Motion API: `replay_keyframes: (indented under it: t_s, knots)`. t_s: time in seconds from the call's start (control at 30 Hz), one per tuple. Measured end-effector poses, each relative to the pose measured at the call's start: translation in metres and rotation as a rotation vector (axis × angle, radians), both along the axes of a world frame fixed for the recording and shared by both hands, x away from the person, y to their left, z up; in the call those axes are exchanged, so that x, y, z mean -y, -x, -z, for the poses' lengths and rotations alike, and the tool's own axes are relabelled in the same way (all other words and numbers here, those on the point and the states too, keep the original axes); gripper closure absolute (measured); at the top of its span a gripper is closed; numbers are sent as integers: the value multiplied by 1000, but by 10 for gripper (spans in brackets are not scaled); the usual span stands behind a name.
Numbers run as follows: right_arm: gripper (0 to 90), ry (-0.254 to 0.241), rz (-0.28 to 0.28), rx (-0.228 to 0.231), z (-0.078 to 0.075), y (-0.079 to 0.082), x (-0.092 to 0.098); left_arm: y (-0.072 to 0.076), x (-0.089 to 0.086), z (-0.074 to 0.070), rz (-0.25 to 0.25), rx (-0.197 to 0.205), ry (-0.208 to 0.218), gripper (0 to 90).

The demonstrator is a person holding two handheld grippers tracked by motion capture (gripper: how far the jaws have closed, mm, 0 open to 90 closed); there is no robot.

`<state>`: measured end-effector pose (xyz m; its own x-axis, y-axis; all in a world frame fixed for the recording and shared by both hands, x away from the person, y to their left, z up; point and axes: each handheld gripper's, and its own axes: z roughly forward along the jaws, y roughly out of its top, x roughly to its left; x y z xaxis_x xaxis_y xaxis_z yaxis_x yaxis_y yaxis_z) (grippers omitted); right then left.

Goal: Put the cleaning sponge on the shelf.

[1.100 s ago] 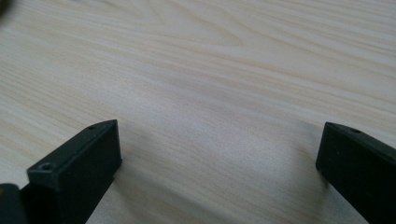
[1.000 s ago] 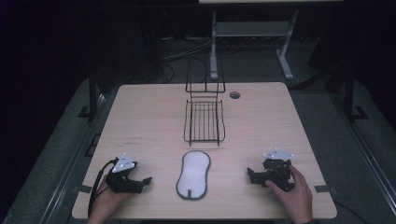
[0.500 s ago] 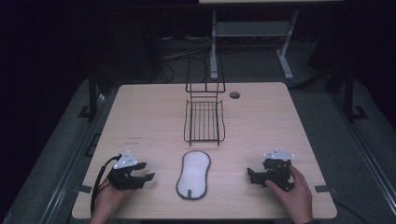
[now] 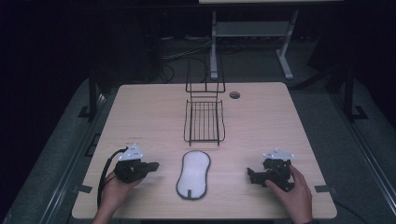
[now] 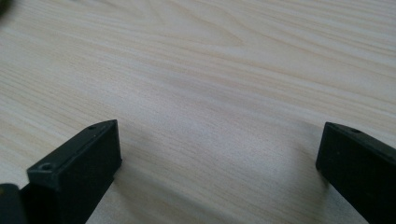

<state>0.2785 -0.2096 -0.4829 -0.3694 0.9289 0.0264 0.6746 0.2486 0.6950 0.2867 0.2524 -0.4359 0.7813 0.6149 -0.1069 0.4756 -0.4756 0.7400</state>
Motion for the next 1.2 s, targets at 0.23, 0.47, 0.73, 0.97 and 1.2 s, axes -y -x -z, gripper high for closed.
replay_keyframes:
  t_s: [0.23,0.47,0.73,0.97,1.2]
  knots:
    - [0,0,0,0,0,0,0,-10,17,-5,24,-39,5,895]
    - [0,0,0,0,0,0,0,-21,38,-9,67,-29,0,895]
    - [0,0,0,0,0,0,0,-35,61,-11,108,-9,8,895]
    - [0,0,0,0,0,0,0,-46,78,-10,128,-5,11,895]
    - [0,0,0,0,0,0,0,-58,100,-4,159,-7,0,895]
